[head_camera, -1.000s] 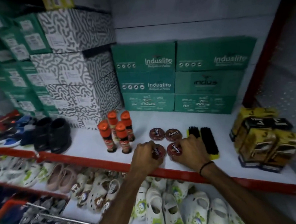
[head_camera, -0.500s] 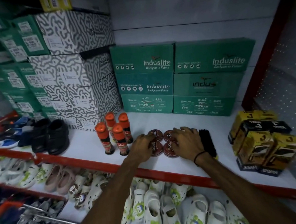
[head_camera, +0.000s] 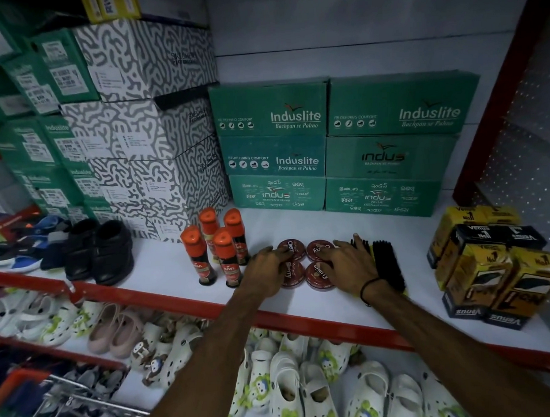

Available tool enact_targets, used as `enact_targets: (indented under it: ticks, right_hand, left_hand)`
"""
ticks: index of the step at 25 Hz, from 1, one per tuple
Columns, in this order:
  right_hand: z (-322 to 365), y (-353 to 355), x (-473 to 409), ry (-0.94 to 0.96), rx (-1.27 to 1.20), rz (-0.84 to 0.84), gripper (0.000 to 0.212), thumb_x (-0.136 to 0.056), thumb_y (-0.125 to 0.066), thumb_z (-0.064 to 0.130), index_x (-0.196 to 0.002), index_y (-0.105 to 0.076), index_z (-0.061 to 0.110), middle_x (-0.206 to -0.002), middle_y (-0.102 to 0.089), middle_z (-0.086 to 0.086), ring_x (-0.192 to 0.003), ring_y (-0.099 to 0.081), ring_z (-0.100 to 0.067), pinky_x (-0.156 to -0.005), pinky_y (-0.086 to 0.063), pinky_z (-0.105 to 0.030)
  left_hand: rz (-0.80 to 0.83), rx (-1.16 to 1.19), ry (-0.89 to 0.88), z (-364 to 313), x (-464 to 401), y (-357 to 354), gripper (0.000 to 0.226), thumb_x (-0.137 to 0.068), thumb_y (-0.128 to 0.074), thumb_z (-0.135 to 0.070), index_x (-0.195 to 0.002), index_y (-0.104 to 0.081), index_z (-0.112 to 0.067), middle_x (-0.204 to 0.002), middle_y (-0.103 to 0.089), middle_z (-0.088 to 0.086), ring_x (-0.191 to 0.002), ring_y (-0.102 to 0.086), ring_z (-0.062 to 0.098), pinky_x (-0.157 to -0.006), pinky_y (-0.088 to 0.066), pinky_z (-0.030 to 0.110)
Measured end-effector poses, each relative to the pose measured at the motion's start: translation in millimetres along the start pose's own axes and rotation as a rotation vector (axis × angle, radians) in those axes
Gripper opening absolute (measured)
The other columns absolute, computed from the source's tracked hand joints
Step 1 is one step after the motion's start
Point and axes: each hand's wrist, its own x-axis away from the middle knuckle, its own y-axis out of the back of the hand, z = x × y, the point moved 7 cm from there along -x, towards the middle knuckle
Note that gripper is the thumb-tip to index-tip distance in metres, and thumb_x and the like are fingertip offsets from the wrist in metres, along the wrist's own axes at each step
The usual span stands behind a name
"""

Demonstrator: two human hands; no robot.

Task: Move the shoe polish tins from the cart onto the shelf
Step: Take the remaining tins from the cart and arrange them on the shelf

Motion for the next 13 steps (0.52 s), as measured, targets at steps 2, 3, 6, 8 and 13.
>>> enact_targets:
  ticks: [2, 3, 6, 8, 13]
  right_hand:
    - [0.1, 0.0, 0.4, -0.007, 0.008, 0.003, 0.039, -0.1, -0.05, 0.038, -0.137, -0.059, 0.031, -0.143, -0.062, -0.001, -0.144, -0.044, -0.023, -0.127, -0.008, -0.057]
    - [0.1, 0.1, 0.7, -0.007, 0.01, 0.004, 0.038, -0.1, -0.05, 0.038, -0.137, -0.059, 0.031, -0.143, -0.062, -0.001, -0.144, -0.045, -0.023, -0.127, -0.008, -0.057]
    - [-0.4, -0.8, 1.5, -0.008, 0.01, 0.001, 0.037, -0.1, -0.05, 0.038, -0.136, -0.06, 0.031, -0.143, -0.063, -0.001, -0.143, -0.046, -0.023, -0.127, -0.009, -0.057]
    - [0.4, -0.7, 0.8, -0.012, 0.02, -0.001, 0.037, -0.1, -0.05, 0.037, -0.135, -0.06, 0.031, -0.142, -0.063, -0.001, -0.142, -0.047, -0.023, -0.127, -0.01, -0.057]
    - [-1.0, 1.1, 1.0, -0.027, -0.068, 0.0, 0.037, -0.102, -0.047, 0.034, -0.137, -0.058, 0.03, -0.145, -0.06, -0.001, -0.146, -0.042, -0.024, -0.128, -0.008, -0.055]
  left_hand:
    - [0.008, -0.015, -0.002, 0.7, -0.2, -1.0, 0.049, -0.101, -0.052, -0.012, -0.149, -0.053, -0.021, -0.157, -0.052, 0.003, -0.147, -0.044, 0.034, -0.121, -0.04, 0.048]
    - [0.012, -0.023, -0.006, 1.1, -0.6, -1.3, 0.049, -0.101, -0.052, -0.012, -0.149, -0.053, -0.022, -0.158, -0.051, 0.002, -0.147, -0.044, 0.034, -0.12, -0.04, 0.048]
    - [0.024, -0.024, -0.004, 2.0, -1.0, -2.5, 0.049, -0.102, -0.052, -0.014, -0.149, -0.052, -0.023, -0.158, -0.051, 0.001, -0.147, -0.044, 0.034, -0.121, -0.04, 0.048]
    - [0.018, -0.012, 0.0, 2.4, -1.3, -2.2, 0.049, -0.101, -0.052, -0.013, -0.149, -0.053, -0.024, -0.155, -0.055, 0.006, -0.141, -0.051, 0.033, -0.117, -0.044, 0.046]
    - [-0.002, 0.012, -0.011, -2.1, -0.3, 2.3, 0.051, -0.098, -0.053, -0.006, -0.146, -0.057, -0.021, -0.139, -0.064, 0.016, -0.124, -0.063, 0.035, -0.108, -0.052, 0.047]
